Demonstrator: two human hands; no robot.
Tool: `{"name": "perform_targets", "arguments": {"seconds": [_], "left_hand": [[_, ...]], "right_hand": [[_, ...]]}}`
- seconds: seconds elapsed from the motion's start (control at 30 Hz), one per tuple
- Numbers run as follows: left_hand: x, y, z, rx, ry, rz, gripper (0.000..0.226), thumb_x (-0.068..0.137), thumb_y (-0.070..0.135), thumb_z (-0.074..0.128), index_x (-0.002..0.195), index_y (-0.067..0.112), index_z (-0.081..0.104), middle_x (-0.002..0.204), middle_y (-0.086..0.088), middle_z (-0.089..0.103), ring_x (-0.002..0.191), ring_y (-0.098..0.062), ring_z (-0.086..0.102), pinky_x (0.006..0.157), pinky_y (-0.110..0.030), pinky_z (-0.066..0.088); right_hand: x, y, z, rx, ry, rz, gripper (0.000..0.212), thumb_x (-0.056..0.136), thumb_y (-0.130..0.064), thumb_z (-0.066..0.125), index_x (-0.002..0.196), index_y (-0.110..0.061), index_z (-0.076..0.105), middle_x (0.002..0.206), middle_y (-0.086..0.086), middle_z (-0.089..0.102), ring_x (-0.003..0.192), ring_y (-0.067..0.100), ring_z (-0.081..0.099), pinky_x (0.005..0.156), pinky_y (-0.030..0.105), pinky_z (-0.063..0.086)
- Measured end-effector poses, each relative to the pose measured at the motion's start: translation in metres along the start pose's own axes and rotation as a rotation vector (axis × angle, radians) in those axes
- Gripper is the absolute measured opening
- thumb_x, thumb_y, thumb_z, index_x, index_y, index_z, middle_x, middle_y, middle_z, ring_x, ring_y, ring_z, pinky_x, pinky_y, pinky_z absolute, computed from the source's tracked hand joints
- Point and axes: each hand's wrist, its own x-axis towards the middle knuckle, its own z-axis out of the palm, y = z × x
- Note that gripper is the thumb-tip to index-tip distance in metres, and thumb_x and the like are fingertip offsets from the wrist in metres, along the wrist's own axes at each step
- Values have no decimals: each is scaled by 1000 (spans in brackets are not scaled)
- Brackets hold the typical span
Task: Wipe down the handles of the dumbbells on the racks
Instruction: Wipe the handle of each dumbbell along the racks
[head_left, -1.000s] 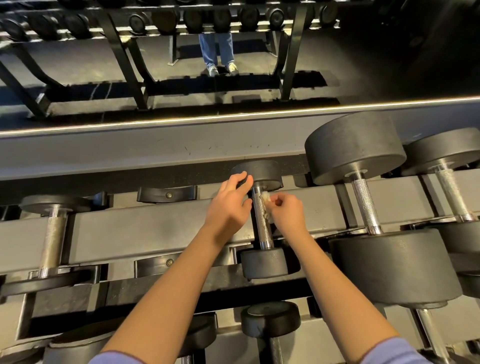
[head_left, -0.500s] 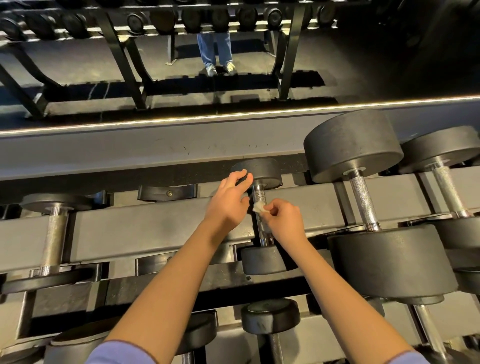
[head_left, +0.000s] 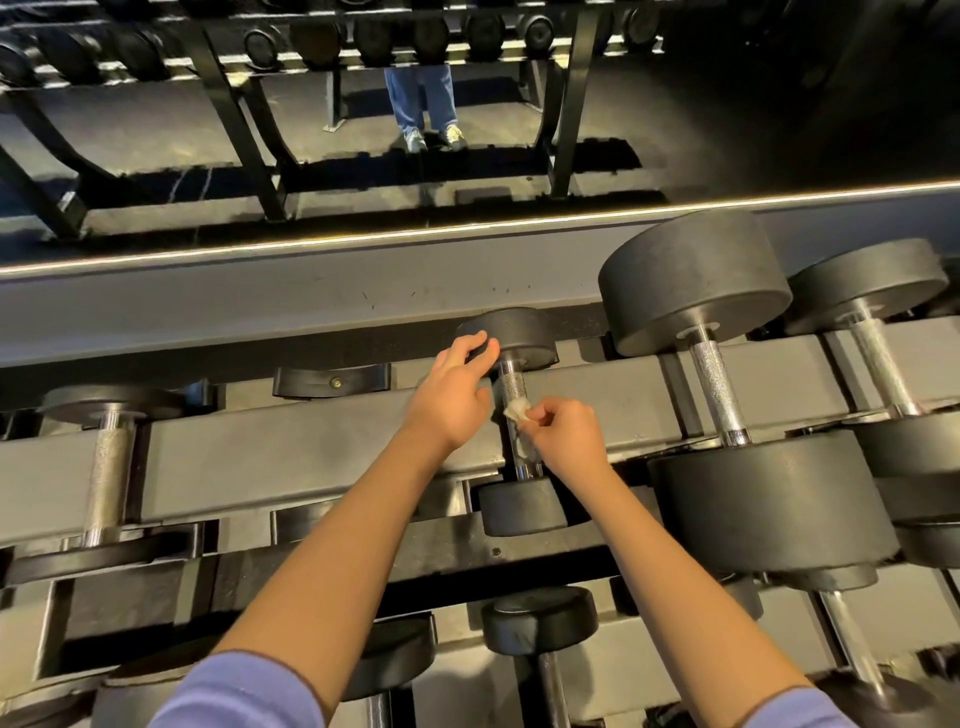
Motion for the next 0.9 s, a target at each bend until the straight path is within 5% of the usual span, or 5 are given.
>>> {"name": "perform_targets", "arguments": {"seconds": [0.27, 0.4, 0.57, 0.77, 0.9], "left_hand": [[-16, -3, 5, 68, 22, 32, 57, 94, 12, 50, 148, 17, 31, 156, 0, 23, 142, -21, 21, 115, -40, 25], [-68, -19, 14, -11, 100, -4, 44, 96, 14, 48, 139, 13, 46, 139, -3, 46, 129, -21, 39, 108, -31, 28], [-161, -53, 48, -56, 160, -50, 29, 94, 7, 47, 119, 10, 61, 111, 0, 59, 109, -23, 54, 96, -26, 39], [-249, -103, 88, -133, -71, -405, 34, 98, 19, 45, 130, 22, 55, 130, 3, 54, 123, -17, 50, 99, -26, 38], [-281, -122, 106, 29, -252, -392, 45, 103, 27, 34, 148, 20, 33, 152, 4, 33, 138, -13, 33, 111, -23, 26]], "right_hand": [[-30, 3, 0, -103, 28, 42, 4, 86, -17, 65, 85, -13, 66, 83, 5, 66, 79, 24, 62, 67, 33, 51], [-52, 3, 1, 3, 234, -75, 11, 90, -22, 63, 92, -12, 66, 81, 1, 64, 75, 17, 60, 65, 33, 50], [-106, -3, 17, 28, 388, -289, 7, 89, -19, 64, 93, -13, 65, 82, -4, 60, 80, 8, 51, 66, 15, 36], [-165, 23, 71, -46, 242, -280, 5, 87, -15, 67, 90, -12, 67, 81, -3, 61, 79, 13, 52, 66, 24, 42], [-201, 51, 107, -15, 55, -71, 5, 87, -17, 66, 83, -14, 64, 77, -3, 59, 76, 14, 52, 64, 22, 37]]}}
